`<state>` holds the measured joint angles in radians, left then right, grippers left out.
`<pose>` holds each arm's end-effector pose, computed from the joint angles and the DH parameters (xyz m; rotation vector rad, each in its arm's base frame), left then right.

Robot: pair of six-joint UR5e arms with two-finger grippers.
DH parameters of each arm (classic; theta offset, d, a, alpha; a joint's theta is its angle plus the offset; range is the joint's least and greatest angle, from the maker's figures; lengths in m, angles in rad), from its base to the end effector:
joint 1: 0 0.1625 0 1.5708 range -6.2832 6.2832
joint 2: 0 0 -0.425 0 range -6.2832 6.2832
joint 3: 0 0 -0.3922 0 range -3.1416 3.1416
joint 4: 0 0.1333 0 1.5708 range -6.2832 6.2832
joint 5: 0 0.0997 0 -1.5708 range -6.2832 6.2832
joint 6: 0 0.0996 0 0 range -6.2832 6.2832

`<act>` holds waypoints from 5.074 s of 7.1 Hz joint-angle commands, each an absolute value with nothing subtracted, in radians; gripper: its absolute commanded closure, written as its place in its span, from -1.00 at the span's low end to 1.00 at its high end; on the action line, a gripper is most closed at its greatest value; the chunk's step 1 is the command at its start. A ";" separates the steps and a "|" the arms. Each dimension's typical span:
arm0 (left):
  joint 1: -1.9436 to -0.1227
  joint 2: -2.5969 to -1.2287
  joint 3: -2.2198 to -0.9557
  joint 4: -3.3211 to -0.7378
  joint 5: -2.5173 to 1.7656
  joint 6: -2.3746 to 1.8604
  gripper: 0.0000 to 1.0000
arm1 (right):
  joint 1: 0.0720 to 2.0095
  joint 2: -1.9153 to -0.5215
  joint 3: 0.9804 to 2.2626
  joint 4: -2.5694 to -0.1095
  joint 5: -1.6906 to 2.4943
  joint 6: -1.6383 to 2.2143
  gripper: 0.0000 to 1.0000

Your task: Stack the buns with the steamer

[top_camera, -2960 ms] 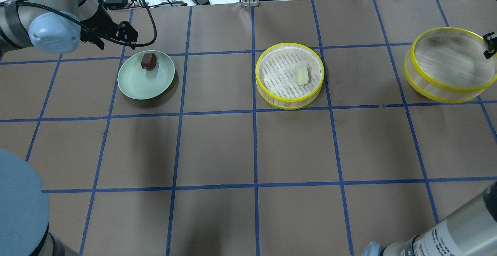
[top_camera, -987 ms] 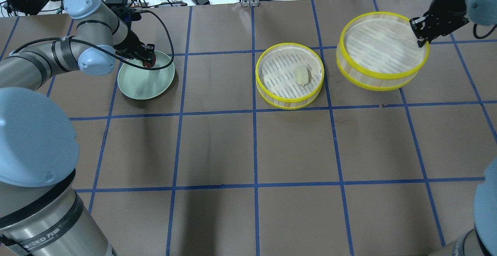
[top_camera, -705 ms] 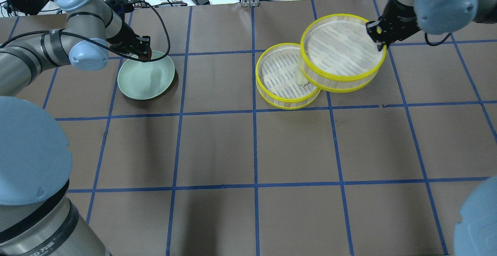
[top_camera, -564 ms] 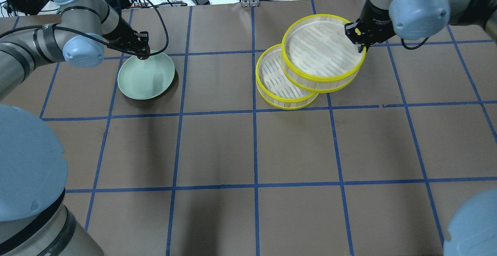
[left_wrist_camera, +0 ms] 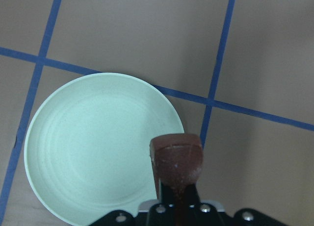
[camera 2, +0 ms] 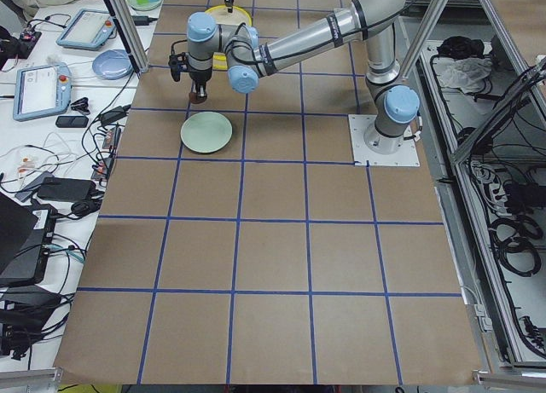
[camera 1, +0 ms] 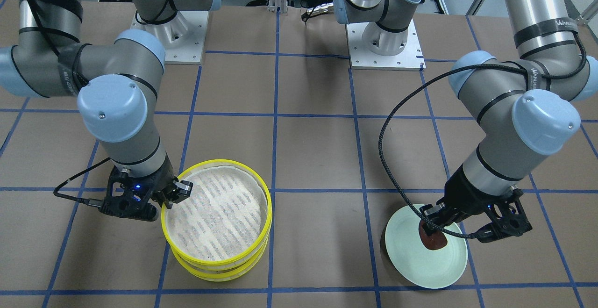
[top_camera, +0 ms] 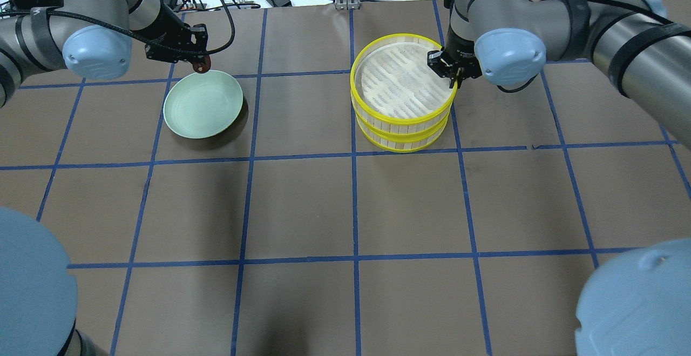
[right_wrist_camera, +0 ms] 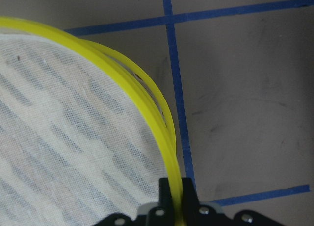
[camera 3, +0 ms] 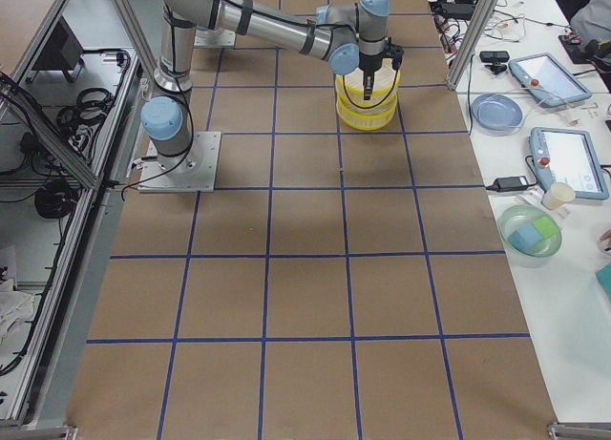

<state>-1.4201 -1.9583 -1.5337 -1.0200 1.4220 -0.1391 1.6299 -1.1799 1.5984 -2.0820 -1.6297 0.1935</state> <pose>-0.0494 -0.6612 0.3447 0.4081 -2.9515 0.3008 0.1644 -0.6201 0.3063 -0.2118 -3.0838 0.1537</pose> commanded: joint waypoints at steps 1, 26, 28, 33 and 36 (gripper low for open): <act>-1.466 -1.928 -1.534 -1.028 1.420 -0.271 1.00 | 1.632 -1.169 1.637 -2.144 -1.628 0.198 1.00; -1.560 -1.919 -1.534 -0.976 1.290 -0.535 1.00 | 1.612 -1.316 1.618 -2.007 -1.603 0.160 -1.00; -1.662 -1.942 -1.535 -0.794 1.246 -0.835 1.00 | 1.574 -1.421 1.527 -1.784 -1.636 -0.013 -1.00; -1.883 -2.051 -1.545 -0.577 1.148 -1.227 1.00 | 1.377 -1.587 1.505 -1.600 -1.641 -0.259 -1.00; -1.931 -2.105 -1.545 -0.566 1.150 -1.256 -0.23 | 1.426 -1.615 1.505 -1.580 -1.634 -0.181 -1.00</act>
<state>-1.9190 -2.0872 -1.5447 -0.5706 1.1507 -1.2493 1.4090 -1.6062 1.5047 -1.5832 -1.6344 -0.1930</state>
